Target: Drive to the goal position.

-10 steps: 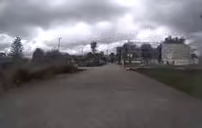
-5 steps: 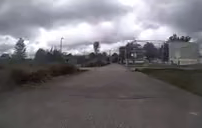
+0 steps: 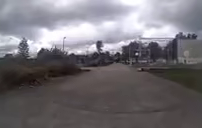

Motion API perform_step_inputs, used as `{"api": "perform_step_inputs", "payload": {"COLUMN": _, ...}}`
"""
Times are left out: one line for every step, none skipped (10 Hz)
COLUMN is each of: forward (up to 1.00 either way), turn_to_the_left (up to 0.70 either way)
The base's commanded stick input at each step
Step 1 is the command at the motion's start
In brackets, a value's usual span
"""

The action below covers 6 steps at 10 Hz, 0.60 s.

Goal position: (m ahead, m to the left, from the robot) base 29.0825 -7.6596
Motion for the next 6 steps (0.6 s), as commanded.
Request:
{"api": "perform_step_inputs", "payload": {"forward": 1.00, "turn_to_the_left": -0.17}}
{"api": "perform_step_inputs", "payload": {"forward": 1.00, "turn_to_the_left": -0.25}}
{"api": "perform_step_inputs", "payload": {"forward": 1.00, "turn_to_the_left": -0.27}}
{"api": "perform_step_inputs", "payload": {"forward": 1.00, "turn_to_the_left": -0.27}}
{"api": "perform_step_inputs", "payload": {"forward": 1.00, "turn_to_the_left": -0.27}}
{"api": "perform_step_inputs", "payload": {"forward": 1.00, "turn_to_the_left": -0.27}}
